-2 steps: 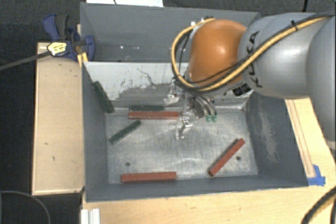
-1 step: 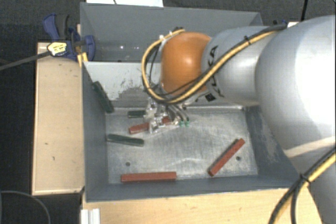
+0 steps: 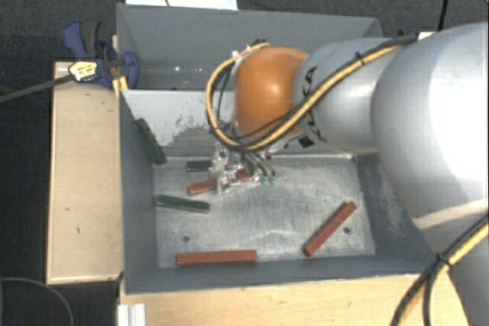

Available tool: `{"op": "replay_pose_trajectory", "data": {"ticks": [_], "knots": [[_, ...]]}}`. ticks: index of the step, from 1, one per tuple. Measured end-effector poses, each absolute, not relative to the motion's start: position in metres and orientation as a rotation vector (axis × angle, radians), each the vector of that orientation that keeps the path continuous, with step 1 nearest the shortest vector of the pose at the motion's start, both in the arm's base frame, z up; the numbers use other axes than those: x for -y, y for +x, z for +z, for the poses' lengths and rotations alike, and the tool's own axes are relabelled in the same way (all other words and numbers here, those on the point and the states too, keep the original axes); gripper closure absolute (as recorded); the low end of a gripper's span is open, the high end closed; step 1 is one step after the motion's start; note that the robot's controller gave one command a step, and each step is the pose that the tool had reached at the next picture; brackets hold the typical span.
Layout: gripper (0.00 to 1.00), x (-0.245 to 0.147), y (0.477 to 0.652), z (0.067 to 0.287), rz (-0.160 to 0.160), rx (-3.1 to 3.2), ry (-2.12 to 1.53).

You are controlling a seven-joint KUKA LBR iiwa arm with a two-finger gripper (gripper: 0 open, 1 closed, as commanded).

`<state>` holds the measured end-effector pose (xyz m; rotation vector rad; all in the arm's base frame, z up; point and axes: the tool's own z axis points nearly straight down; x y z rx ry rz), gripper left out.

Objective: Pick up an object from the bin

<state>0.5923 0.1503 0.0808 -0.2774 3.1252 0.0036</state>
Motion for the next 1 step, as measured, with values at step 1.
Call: {"op": "replay_pose_trajectory", "data": {"ticks": [1], "knots": [[1.0, -0.1297, 0.5735, 0.235, 0.002, -3.134, -0.154]]}}
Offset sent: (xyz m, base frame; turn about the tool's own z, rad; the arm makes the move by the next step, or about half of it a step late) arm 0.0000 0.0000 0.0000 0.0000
